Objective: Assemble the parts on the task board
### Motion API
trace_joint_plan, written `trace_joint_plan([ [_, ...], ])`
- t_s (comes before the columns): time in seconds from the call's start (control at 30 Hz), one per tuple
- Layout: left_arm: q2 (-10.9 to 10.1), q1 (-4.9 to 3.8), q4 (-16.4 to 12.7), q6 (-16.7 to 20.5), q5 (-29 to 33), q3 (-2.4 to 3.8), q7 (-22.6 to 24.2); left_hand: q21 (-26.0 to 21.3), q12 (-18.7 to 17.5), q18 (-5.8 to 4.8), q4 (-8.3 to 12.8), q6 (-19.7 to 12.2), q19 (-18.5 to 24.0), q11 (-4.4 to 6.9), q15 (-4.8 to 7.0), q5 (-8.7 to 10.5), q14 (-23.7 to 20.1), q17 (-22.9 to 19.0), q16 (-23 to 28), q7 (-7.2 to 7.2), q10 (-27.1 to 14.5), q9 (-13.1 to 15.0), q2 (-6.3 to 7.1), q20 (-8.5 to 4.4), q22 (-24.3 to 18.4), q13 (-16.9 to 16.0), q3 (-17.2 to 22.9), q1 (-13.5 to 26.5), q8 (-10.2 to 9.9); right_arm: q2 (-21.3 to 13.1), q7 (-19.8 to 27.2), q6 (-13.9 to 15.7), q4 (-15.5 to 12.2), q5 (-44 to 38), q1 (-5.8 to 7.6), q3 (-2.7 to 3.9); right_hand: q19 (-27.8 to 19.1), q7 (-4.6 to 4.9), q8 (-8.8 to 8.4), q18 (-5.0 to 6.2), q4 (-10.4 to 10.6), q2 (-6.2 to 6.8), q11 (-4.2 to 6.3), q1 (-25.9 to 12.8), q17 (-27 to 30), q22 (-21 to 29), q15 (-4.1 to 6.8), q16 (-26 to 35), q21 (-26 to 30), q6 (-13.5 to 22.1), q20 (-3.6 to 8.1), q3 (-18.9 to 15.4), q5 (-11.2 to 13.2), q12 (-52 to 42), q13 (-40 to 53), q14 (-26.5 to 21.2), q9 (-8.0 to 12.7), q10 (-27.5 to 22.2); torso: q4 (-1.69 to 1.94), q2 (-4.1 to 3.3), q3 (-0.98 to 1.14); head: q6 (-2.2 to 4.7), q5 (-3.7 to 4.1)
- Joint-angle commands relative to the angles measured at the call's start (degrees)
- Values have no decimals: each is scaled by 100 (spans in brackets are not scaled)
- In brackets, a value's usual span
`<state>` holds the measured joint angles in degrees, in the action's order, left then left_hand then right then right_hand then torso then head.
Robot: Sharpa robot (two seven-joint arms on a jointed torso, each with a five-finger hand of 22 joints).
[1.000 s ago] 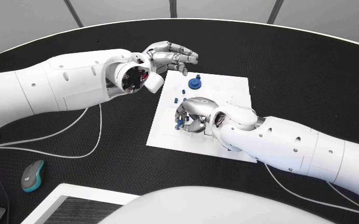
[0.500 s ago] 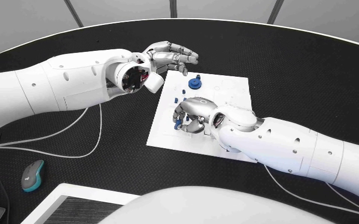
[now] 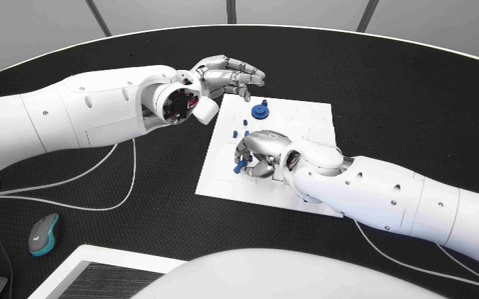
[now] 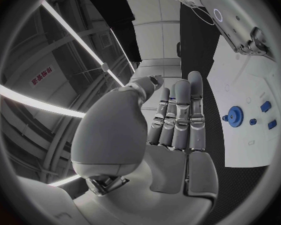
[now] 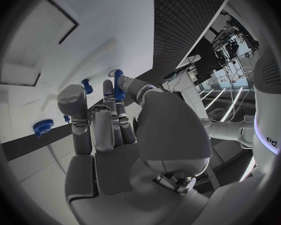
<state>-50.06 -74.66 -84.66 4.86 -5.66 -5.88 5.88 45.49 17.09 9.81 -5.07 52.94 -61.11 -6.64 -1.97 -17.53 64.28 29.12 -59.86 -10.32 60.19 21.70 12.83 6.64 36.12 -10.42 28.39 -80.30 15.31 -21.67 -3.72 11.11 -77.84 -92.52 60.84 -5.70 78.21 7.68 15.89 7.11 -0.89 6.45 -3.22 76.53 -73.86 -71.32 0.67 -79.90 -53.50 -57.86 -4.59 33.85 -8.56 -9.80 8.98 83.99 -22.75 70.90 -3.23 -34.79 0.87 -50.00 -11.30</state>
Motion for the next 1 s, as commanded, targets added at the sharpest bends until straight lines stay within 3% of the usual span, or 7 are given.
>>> trace_joint_plan([
  [0.03, 2, 0, 2, -5, 0, 0, -2, -25, 17, 75, 10, -28, 8, 11, 8, -11, -28, -7, 14, -14, -44, 0, -34, 14, -8, 7, -36, -23, 34, -3, -39, 100, -1, -75, 0, 0, -23, 6, 29, -35, -9, -40, -27, 6, -5, 1, 40, -15, 17, -50, -6, 5, -15, 18, 6, 274, -1, 14, 2, -1, 4, 0, 8],
  [0.43, 10, 0, 8, -26, 0, 0, -7, -27, 18, 74, 4, -31, 9, 10, 7, -11, -30, -9, 14, -15, -48, -1, -33, 15, -10, 8, -41, -19, 34, -6, -55, 344, -16, -144, -5, 1, -11, 7, 32, -41, -11, -47, -27, 7, -28, -19, 39, -30, -18, -51, -7, 7, -15, 20, 11, 279, -6, 17, 3, -4, 1, 0, 5],
  [0.8, 18, 0, 14, -31, 0, 0, -13, -27, 18, 74, 4, -31, 9, 10, 7, -11, -30, -9, 14, -15, -48, -1, -33, 15, -10, 8, -41, -19, 34, 24, -23, -110, -30, -148, -6, 1, -15, 9, 36, -39, -6, -47, -31, -10, -16, -15, 36, -23, -4, -50, -9, -3, -4, 24, 20, 277, -14, 22, 1, 1, -6, 0, 3],
  [1.0, 17, 0, 13, -32, 0, 0, -12, -27, 18, 74, 4, -31, 9, 10, 7, -11, -30, -9, 14, -15, -48, -1, -33, 15, -10, 8, -41, -19, 34, 27, -30, -149, -35, -149, -6, 1, -12, 9, 36, -41, -5, -48, -31, -13, -19, -21, 36, -26, -14, -49, -10, -4, -2, 26, 22, 278, -16, 22, 0, 3, -4, 0, 1],
])
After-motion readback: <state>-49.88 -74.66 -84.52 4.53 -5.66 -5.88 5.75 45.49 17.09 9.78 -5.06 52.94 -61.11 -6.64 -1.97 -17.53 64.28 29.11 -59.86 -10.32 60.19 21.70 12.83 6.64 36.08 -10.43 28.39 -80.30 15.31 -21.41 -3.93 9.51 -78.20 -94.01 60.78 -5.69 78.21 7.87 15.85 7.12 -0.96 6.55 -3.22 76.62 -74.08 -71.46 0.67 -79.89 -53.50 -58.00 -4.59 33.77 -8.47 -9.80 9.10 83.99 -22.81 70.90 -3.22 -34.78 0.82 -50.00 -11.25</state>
